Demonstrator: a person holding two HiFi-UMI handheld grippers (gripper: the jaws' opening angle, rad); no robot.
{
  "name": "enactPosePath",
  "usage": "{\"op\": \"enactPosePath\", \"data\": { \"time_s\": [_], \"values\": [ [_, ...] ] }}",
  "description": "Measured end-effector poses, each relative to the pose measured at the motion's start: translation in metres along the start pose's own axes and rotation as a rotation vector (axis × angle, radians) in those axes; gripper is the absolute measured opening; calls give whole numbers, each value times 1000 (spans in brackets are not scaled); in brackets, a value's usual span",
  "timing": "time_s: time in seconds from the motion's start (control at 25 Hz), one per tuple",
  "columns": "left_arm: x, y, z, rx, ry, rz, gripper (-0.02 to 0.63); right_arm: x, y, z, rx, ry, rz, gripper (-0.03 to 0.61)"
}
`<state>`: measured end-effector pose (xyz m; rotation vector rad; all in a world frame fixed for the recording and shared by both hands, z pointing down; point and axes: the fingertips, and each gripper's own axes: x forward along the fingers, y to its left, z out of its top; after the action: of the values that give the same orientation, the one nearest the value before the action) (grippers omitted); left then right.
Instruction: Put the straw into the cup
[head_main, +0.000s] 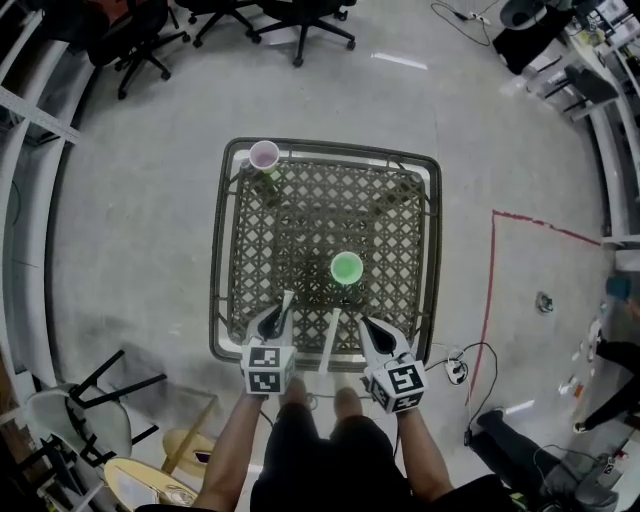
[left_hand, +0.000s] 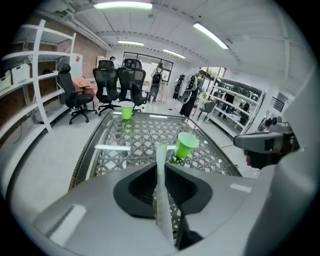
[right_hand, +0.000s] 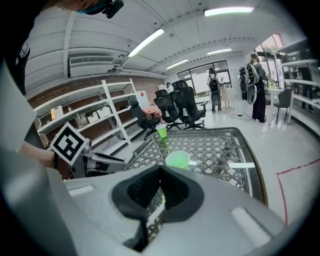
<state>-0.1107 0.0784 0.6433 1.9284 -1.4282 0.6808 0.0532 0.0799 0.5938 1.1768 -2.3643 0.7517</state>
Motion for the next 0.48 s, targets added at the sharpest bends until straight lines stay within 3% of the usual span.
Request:
{"op": "enactPosePath", "data": {
  "time_s": [0.48],
  "values": [
    [-94, 14, 86, 16, -236, 47, 55, -13, 49, 72, -83, -100, 50, 3]
  ]
}}
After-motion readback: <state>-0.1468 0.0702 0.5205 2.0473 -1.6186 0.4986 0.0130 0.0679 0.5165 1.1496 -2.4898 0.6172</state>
